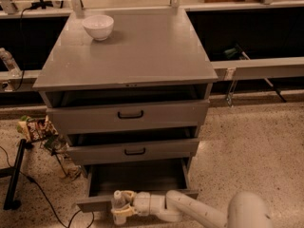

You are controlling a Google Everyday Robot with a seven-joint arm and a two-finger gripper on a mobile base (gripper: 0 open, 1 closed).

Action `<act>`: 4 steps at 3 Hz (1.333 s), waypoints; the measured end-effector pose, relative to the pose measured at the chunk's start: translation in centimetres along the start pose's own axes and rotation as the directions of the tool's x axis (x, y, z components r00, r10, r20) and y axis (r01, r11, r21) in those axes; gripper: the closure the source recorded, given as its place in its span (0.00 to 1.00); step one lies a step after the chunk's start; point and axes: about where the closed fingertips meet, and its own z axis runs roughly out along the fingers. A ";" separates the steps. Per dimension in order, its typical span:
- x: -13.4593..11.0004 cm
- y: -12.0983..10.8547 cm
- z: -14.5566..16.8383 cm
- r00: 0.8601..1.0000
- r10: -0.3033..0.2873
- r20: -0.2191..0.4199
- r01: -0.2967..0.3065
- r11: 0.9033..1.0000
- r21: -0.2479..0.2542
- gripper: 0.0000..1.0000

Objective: Place blue plastic bottle into bottom drawer

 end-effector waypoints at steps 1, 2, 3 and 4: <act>3.1 -1.5 3.0 0.999 0.001 0.043 0.004 0.993 -0.116 1.00; 3.0 -7.7 1.8 0.997 -0.072 0.031 0.073 0.996 -0.056 1.00; 2.7 -8.0 1.8 0.997 -0.075 0.030 0.077 0.996 -0.052 1.00; 0.5 -11.6 0.3 0.993 -0.122 0.001 0.122 0.992 0.023 1.00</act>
Offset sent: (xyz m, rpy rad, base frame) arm 0.2479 -0.0751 -0.0595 -0.0928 -0.2756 -0.1867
